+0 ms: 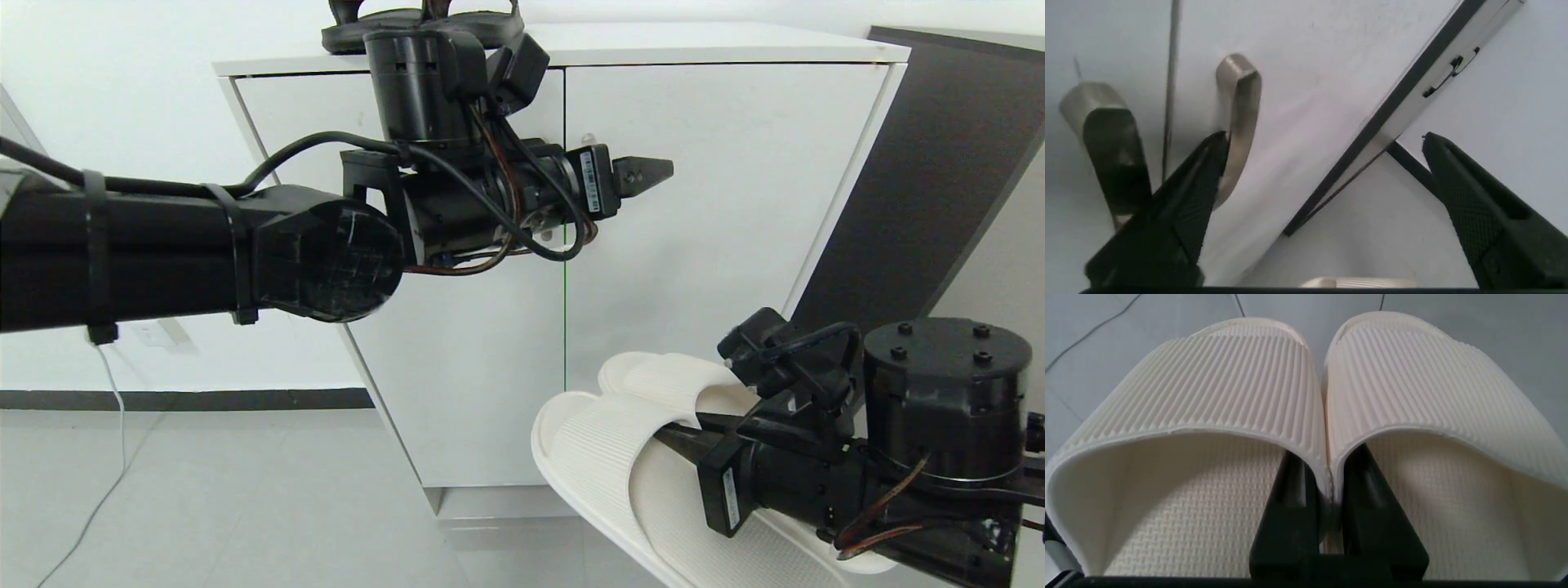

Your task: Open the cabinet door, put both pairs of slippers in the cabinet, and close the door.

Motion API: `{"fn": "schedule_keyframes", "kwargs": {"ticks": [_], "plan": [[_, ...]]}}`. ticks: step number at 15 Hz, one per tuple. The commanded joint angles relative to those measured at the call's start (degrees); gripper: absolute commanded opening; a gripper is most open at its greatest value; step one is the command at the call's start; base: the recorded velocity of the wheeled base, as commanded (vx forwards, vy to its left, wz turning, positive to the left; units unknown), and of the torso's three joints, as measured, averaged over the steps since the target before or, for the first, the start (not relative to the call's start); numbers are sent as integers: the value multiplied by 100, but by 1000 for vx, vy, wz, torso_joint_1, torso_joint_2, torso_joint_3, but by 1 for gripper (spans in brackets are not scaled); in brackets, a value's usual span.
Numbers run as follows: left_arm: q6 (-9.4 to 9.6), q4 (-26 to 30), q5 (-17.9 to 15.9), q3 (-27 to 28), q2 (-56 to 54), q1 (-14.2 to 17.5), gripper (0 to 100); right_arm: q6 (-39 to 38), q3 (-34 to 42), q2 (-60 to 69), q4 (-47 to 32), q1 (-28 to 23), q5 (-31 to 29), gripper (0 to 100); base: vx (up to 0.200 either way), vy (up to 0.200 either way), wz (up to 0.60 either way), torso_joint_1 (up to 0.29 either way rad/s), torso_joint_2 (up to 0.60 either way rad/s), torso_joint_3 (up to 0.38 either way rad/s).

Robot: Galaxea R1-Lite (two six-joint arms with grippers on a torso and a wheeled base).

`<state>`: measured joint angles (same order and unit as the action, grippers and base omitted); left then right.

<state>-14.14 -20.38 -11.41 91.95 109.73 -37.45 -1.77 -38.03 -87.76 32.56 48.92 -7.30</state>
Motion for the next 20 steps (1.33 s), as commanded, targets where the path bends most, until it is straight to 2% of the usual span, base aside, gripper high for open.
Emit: {"fn": "schedule_keyframes", "kwargs": {"ticks": [1, 7, 11, 14, 18, 20], "plan": [[-10, -1, -2, -2, 22, 1, 0, 1, 7, -13, -4, 3, 18, 0, 0, 0, 0, 0, 0, 0], [-1, -1, 7, -362, -312, -34, 0, 10, 200, 180, -4, 3, 783, 0, 0, 0, 0, 0, 0, 0], [-19, -45, -2, -846, -663, -272, 0, 27, 437, 479, -4, 3, 1530, 0, 0, 0, 0, 0, 0, 0], [-27, -54, 7, -1320, -1032, -483, 0, 361, 587, 514, 5, 3, 1644, 0, 0, 0, 0, 0, 0, 0], [-36, -54, 7, -1918, -1612, -773, 0, 440, 719, 593, 22, 39, 1890, 0, 0, 0, 0, 0, 0, 0], [-27, -54, 7, -2287, -1964, -825, 0, 625, 833, 620, 22, 65, 1996, 0, 0, 0, 0, 0, 0, 0]]}}
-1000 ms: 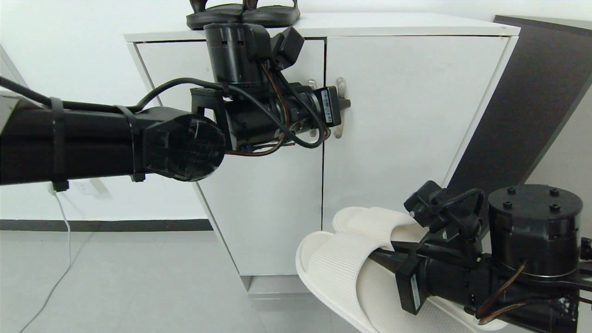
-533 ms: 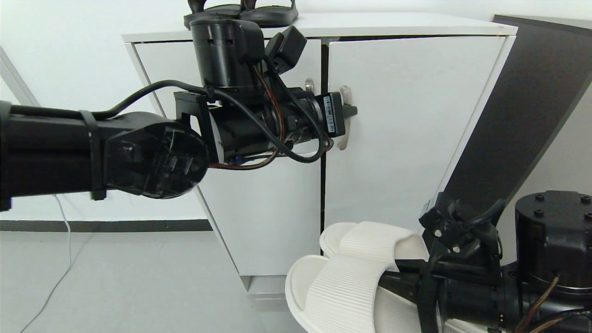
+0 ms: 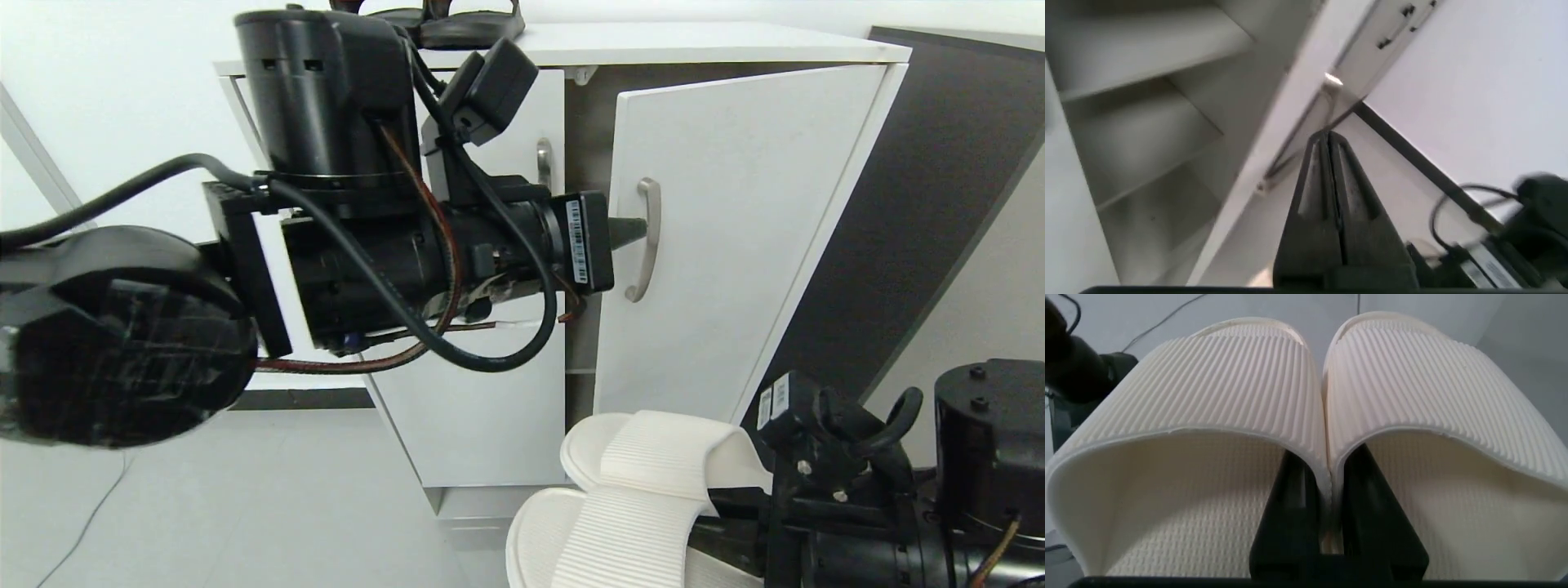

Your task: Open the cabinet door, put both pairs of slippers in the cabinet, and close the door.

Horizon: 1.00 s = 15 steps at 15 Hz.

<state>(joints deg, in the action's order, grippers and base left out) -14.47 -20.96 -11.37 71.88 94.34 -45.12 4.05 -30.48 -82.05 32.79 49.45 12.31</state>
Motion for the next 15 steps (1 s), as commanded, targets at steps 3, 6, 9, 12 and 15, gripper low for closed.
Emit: {"fn": "schedule_keyframes", "kwargs": {"ticks": [3, 6, 9, 12, 15], "plan": [[-3, 4, 4, -587, -680, 29, 0, 211, 174, 49, -1, 21, 219, 0, 0, 0, 0, 0, 0, 0], [-56, 4, -146, -499, -443, 495, 0, 228, 244, 49, -1, 92, 219, 0, 0, 0, 0, 0, 0, 0], [-65, 4, -304, -139, -12, 583, 0, 351, 297, 49, -1, 118, 228, 0, 0, 0, 0, 0, 0, 0], [-65, -5, -304, 327, 418, 583, 0, 421, 341, 49, -1, 162, 228, 0, 0, 0, 0, 0, 0, 0], [-161, -5, -304, 494, 515, 565, 0, 483, 376, 49, -10, 206, 219, 0, 0, 0, 0, 0, 0, 0]]}}
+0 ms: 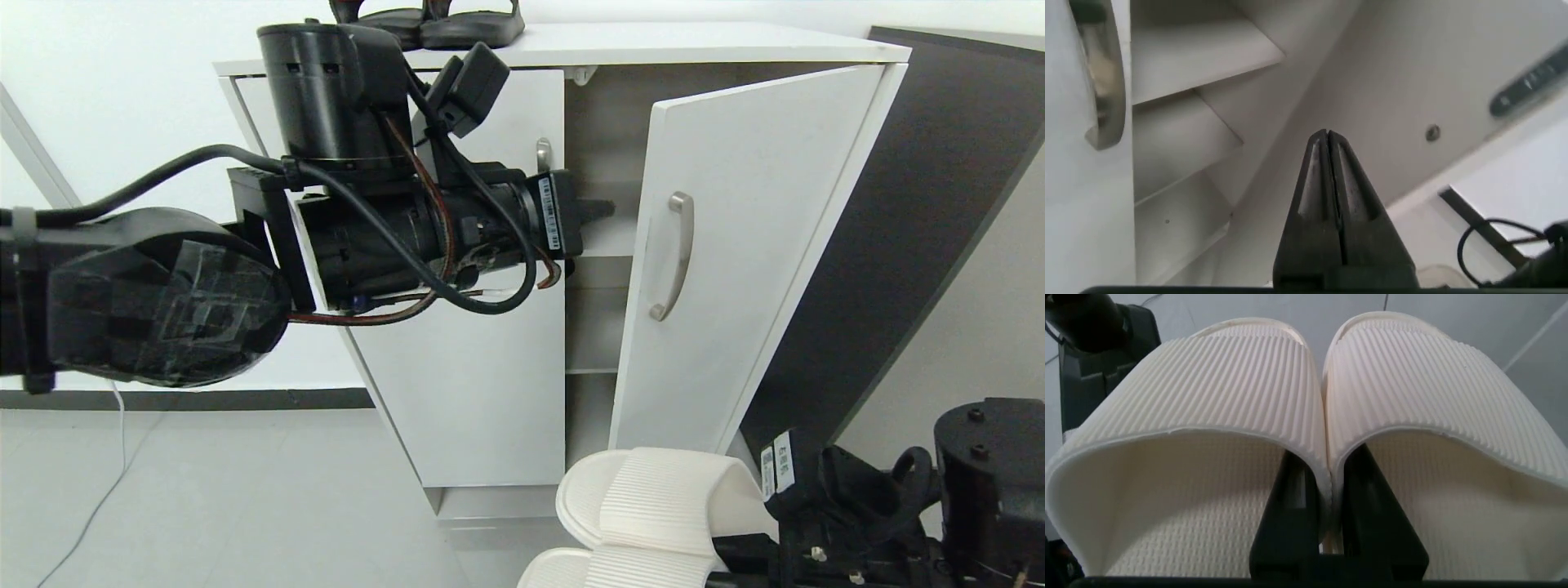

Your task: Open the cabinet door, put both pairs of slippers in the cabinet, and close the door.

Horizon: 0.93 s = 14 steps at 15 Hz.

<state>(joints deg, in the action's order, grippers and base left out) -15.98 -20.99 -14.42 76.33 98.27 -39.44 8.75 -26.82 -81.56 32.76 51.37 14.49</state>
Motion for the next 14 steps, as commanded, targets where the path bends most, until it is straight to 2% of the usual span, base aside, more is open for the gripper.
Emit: {"fn": "schedule_keyframes", "kwargs": {"ticks": [1, 4, 8, 9, 12, 14], "plan": [[-10, -1, 1, 49, 122, -11, 0, 30, 36, -1, -6, 66, 1, 0, 0, 0, 0, 0, 0, 0], [-19, -124, -8, 84, 166, -161, 0, 30, 116, 8, 3, 207, -8, 0, -200, 0, 0, 9, 1, -1], [-37, -748, 10, 84, 483, -671, 0, 39, 203, 149, 3, 286, 1, 0, -200, 0, 0, 0, -2, -1], [-28, -810, 36, 84, 500, -741, 0, 39, 203, 149, -6, 312, 1, 0, 0, 0, 0, 0, 0, 0], [-28, -836, 53, 75, 518, -723, 0, 30, 203, 122, 11, 312, 10, 0, 0, 0, 0, 0, 0, 0], [-19, -889, 71, 58, 456, -583, 0, 12, 159, 105, 11, 286, -8, 0, 0, 0, 0, 0, 0, 0]]}}
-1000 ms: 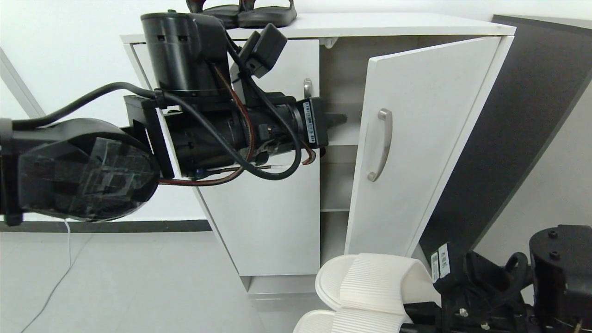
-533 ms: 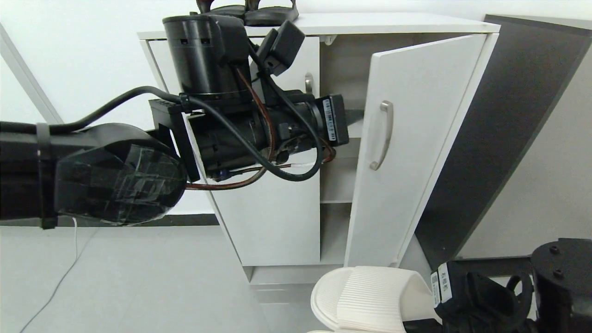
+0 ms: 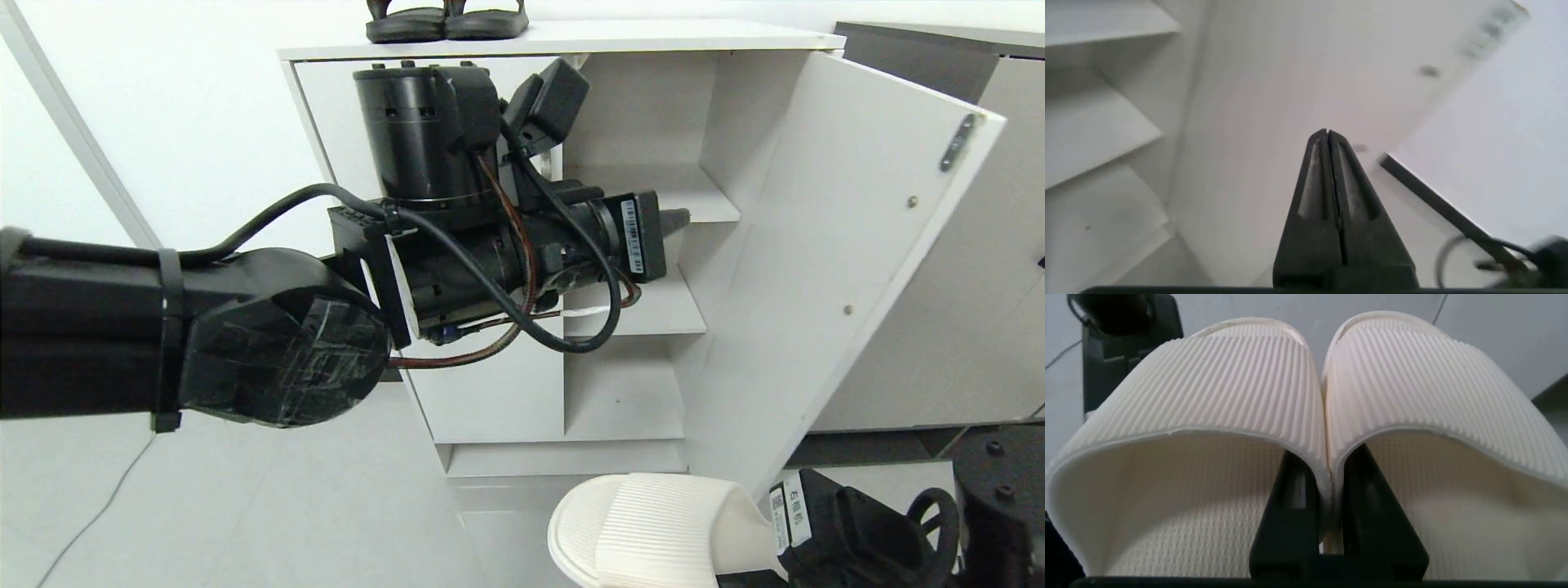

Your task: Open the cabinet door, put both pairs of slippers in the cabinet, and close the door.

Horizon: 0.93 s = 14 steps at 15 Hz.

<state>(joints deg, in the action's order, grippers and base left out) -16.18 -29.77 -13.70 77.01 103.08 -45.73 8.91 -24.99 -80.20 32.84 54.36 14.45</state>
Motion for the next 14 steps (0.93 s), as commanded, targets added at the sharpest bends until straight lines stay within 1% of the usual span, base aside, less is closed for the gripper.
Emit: {"fn": "schedule_keyframes", "kwargs": {"ticks": [1, 3, 4, 5, 6, 7, 8, 9, 10, 11, 12, 13, 14], "plan": [[18, -20, 61, -37, -113, 117, 0, -30, -50, -57, 12, -31, -12, 0, 0, 0, 0, 0, 0, 0], [36, 50, 474, -125, -447, 152, 0, -56, -138, -127, 38, -189, -38, 0, 0, 0, 0, 0, 0, 0], [36, 94, 711, -265, -702, 187, 0, -56, -164, -189, 38, -268, -47, 0, 0, 0, 0, 0, 0, 0], [36, 261, 966, -529, -1115, 266, 0, -56, -208, -268, 38, -391, -73, 0, 0, 0, 0, 0, 0, 0], [36, 604, 1159, -845, -1678, 398, 0, -83, -278, -356, 38, -531, -293, 0, 0, 0, 0, 0, 0, 0], [53, 1079, 1300, -1021, -2240, 618, 0, -214, -436, -514, 47, -611, -689, 0, 0, 0, 0, 0, 0, 0], [97, 1703, 1493, -1135, -2899, 890, 0, -478, -691, -743, 47, -619, -1198, 0, 0, 0, 0, 0, 0, 0], [150, 2151, 1687, -1232, -3365, 1092, 0, -698, -894, -918, 64, -619, -1559, 0, 0, 0, 0, 0, 0, 0], [238, 2792, 1942, -1434, -4086, 1382, 0, -1102, -1219, -1164, 188, -619, -2016, 0, 0, 0, 0, 0, 0, 0], [273, 3091, 2073, -1575, -4464, 1505, 0, -1295, -1377, -1270, 249, -611, -2192, 0, 0, 0, 0, 0, 0, 0], [458, 3557, 2548, -1970, -5316, 1734, 0, -1621, -1728, -1534, 302, -611, -2701, 0, 0, 0, 0, 0, 0, 0], [519, 3601, 2838, -2190, -5703, 1954, 0, -1691, -1904, -1657, 302, -619, -3000, 0, 0, 0, 0, 0, 0, 0], [616, 3610, 3207, -2550, -6204, 2560, 0, -1761, -2168, -1859, 302, -628, -3440, 0, 0, 0, 0, 0, 0, 0]]}}
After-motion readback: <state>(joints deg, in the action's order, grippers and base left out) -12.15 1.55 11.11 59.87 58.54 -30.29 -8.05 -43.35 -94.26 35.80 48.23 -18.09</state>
